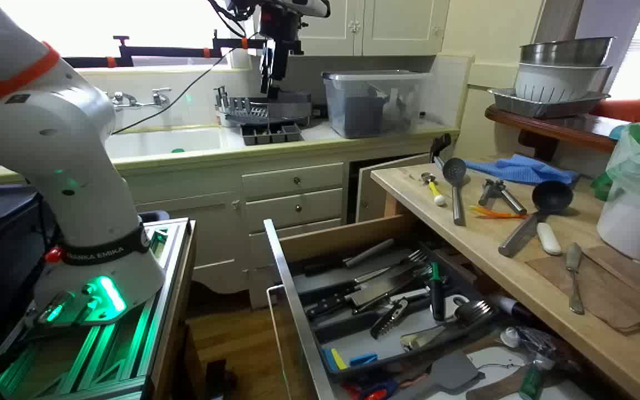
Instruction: Remove the black ladle from the open drawer and put it on top of the counter.
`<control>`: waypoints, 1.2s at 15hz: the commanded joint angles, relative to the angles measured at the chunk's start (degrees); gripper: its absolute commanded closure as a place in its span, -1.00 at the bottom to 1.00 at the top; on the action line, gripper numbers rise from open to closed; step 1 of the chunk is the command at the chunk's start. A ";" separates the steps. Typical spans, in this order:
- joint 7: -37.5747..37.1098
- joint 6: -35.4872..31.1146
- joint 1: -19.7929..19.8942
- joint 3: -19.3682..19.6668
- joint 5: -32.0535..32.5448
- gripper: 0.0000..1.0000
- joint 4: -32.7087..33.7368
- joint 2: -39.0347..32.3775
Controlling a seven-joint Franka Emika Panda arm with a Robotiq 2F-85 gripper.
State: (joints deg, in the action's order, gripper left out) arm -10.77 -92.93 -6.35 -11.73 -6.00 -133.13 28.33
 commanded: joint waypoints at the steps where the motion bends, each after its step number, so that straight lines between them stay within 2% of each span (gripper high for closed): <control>1: -0.19 0.08 -0.46 0.37 0.16 -1.00 0.10 -0.08; 7: -0.18 0.08 -0.46 0.37 0.16 -1.00 0.10 -0.08; 12: -1.54 -12.02 1.14 0.10 4.78 -1.00 -4.61 -0.50; 18: 0.94 -29.35 2.53 2.67 8.25 -1.00 -12.34 -1.90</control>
State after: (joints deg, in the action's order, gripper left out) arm -10.77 -114.83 -4.41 -10.21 0.15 -141.24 26.49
